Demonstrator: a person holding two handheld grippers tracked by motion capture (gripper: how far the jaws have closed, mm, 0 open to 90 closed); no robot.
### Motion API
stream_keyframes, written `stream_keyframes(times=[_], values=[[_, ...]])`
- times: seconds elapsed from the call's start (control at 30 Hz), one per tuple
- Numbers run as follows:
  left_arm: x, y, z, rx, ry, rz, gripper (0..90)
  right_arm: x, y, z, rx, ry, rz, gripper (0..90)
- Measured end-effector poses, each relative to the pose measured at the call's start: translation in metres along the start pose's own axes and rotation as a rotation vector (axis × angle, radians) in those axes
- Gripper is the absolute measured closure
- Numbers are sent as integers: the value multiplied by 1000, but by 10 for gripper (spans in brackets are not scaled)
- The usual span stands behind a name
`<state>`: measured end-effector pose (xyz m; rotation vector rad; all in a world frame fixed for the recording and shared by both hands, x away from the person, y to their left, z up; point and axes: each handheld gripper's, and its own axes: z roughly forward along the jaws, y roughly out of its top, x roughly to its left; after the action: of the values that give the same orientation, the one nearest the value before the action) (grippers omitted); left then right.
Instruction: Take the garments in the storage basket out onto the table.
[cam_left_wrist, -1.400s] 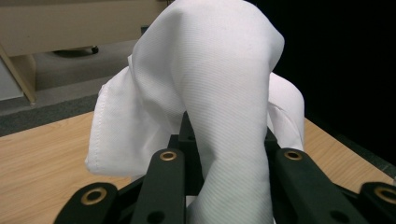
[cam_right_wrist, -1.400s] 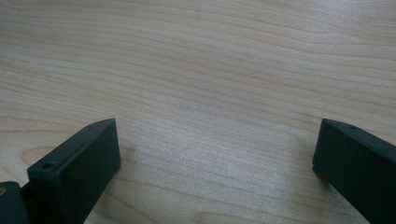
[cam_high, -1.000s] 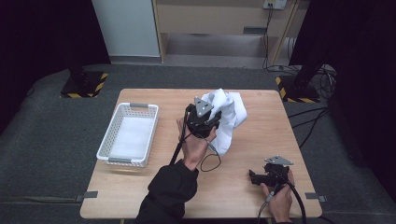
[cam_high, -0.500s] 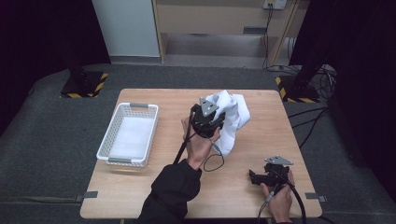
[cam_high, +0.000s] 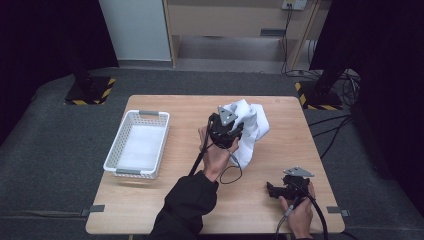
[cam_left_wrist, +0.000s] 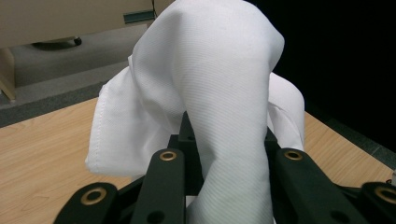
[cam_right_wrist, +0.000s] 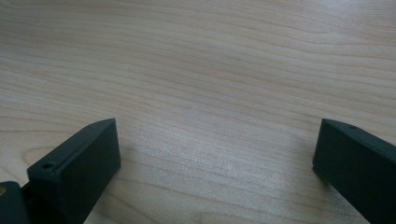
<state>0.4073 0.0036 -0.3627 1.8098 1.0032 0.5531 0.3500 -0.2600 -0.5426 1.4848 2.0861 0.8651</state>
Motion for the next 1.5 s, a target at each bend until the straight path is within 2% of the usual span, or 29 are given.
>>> stream_keyframes(times=[0.43,0.83,1.5], values=[[-3,-12,10,33,-7,7,722,0,0,0,1,0,-1,7],[8,-22,25,75,18,-13,720,0,0,0,1,0,-1,8],[7,-49,54,157,23,-8,714,0,0,0,1,0,-1,7]])
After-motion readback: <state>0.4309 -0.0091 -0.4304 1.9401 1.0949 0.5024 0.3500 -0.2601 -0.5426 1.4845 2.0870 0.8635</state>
